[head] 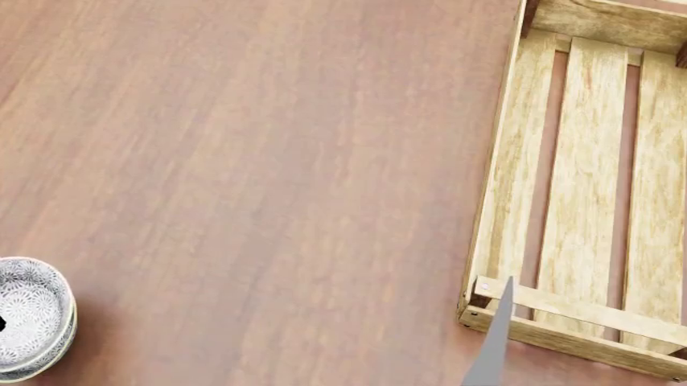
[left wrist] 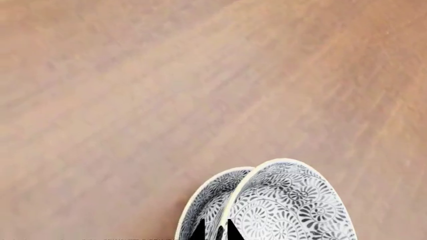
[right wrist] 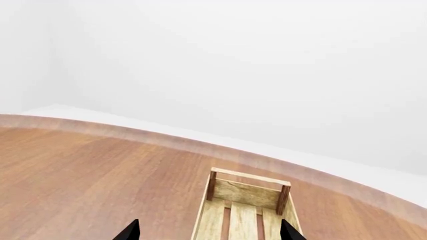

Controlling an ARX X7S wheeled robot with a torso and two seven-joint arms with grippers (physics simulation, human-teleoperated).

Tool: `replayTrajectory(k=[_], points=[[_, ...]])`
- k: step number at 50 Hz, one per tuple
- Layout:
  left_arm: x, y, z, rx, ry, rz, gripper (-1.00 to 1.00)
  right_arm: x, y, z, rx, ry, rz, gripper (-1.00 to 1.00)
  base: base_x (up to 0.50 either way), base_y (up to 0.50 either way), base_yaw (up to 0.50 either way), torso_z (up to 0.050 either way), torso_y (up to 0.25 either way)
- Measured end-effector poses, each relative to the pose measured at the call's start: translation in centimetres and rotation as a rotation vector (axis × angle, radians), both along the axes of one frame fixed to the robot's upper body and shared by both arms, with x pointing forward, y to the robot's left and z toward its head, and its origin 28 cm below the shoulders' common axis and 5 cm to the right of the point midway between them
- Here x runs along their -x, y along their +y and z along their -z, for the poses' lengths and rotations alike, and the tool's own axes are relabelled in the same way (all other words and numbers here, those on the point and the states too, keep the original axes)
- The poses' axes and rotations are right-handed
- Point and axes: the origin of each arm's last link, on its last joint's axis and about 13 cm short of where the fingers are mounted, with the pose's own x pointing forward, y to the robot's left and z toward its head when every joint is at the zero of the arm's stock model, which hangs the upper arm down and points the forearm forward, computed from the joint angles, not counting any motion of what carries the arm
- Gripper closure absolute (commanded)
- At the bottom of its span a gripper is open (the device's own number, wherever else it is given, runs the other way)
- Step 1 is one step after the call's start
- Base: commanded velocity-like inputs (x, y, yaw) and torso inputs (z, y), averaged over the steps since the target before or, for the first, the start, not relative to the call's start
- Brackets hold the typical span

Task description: Stack the right bowl on the left bowl and place them in the tray.

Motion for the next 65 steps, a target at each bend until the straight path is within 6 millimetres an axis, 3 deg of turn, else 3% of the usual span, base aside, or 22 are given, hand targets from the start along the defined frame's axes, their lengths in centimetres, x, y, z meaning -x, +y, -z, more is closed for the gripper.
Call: replayTrajectory(k=[24,25,65], points=[[-0.3,0.2,0.9,-0.002,0.022,-0.015,1.0,0.0,0.0,0.0,0.0,-0.002,-0.002,-1.0,0.0,0.0,0.0,0.001,0.0],[-0.3,0.2,1.0,-0.002,0.022,-0.014,-1.0,0.0,0.0,0.0,0.0,-0.002,-0.002,-1.0,0.0,0.0,0.0,0.0,0.0],[-0.4,0.4,1.4,0.041,-0.005,0.001,-1.0,0.0,0.0,0.0,0.001,-0.001,-0.004,-1.0,0.0,0.0,0.0,0.0,0.0]])
